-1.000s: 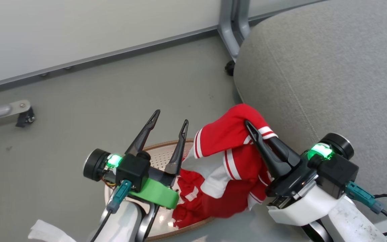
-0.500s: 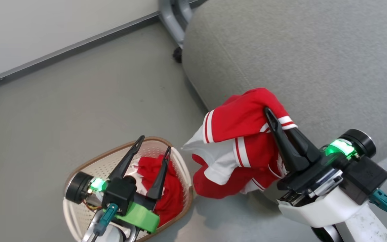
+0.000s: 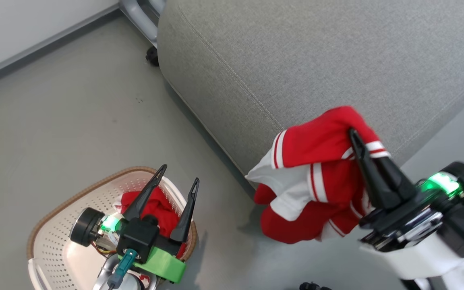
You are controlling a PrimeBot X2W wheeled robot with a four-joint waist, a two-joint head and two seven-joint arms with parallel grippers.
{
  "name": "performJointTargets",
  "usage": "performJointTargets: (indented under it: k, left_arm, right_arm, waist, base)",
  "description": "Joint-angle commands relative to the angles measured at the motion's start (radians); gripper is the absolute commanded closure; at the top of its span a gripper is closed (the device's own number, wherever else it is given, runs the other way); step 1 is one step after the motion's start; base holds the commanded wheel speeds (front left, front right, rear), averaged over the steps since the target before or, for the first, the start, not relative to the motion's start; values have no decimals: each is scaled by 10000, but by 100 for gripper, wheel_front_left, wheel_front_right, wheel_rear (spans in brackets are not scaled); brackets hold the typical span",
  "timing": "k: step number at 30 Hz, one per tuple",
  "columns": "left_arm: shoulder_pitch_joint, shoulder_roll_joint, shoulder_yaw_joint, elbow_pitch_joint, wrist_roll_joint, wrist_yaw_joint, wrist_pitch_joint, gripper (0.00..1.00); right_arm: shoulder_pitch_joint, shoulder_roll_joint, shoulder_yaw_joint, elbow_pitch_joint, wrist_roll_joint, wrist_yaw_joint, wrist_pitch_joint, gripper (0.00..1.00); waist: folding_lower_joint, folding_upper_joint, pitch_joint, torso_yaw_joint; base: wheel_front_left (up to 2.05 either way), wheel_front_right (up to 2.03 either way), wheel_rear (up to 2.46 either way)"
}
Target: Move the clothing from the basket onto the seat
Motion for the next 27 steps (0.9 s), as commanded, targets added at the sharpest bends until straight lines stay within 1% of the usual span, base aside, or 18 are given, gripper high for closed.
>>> performJointTargets:
  k: [1,5,7,9,11,13,15,16,18,21,24,27]
  left_arm:
    - [-131,115,1,-52,57,-51,7,0]
    - [-440,324,-134,-187,201,-160,150,0]
    - [-572,509,-141,-317,289,-221,339,0]
    - [-754,688,-167,-534,393,-265,519,0]
    - [-938,897,-202,-791,493,-333,670,0]
    - [-1104,1087,-256,-1091,536,-411,785,0]
    - [-1253,1315,-259,-1364,550,-481,897,0]
    - [-1345,1431,-236,-1506,534,-504,1008,0]
    - [-1523,1613,-239,-1768,590,-563,1145,0]
    - [-1761,1789,-305,-2096,624,-603,1309,0]
    - [-1995,1921,-198,-2391,677,-558,1441,0]
    - [-2124,2043,-153,-2605,716,-541,1536,0]
  right_arm:
    - [-367,-266,-148,-153,-151,-14,-24,100]
    - [-1423,-966,-909,-592,-265,-14,-22,100]
    - [-2140,-1554,-1325,-652,-417,-14,-22,100]
    - [-3049,-1995,-1750,-722,-262,-14,-22,100]
    - [-3871,-2759,-2115,-544,-215,-14,-22,100]
    - [-4698,-3263,-2396,-231,134,-14,-22,100]
    - [-5715,-3555,-2832,117,882,-15,-22,100]
    - [-6169,-3849,-3024,422,1257,-15,-22,100]
    - [-7028,-4219,-3375,1043,1840,-15,-22,100]
    - [-7841,-4799,-3746,1736,2129,-14,-19,100]
    - [-8359,-5307,-3905,2472,2121,-14,-14,100]
    - [-8377,-5446,-3759,3274,2079,-14,-14,100]
  waist:
    - [0,67,441,-174]
    - [0,67,1228,22]
    - [0,67,1752,97]
    - [0,67,2296,242]
    - [0,67,2852,407]
    - [0,67,3357,567]
    - [0,67,3793,699]
    - [0,67,4032,759]
    - [0,67,4389,886]
    - [0,67,4854,1149]
    - [0,67,5270,1343]
    - [0,67,5587,1464]
  base:
    - [0,0,0]
    - [0,0,0]
    - [0,0,0]
    - [0,0,0]
    - [0,0,0]
    - [0,0,0]
    - [0,0,0]
    - [0,0,0]
    - [0,0,0]
    - [0,0,0]
    - [0,0,0]
    - [0,0,0]
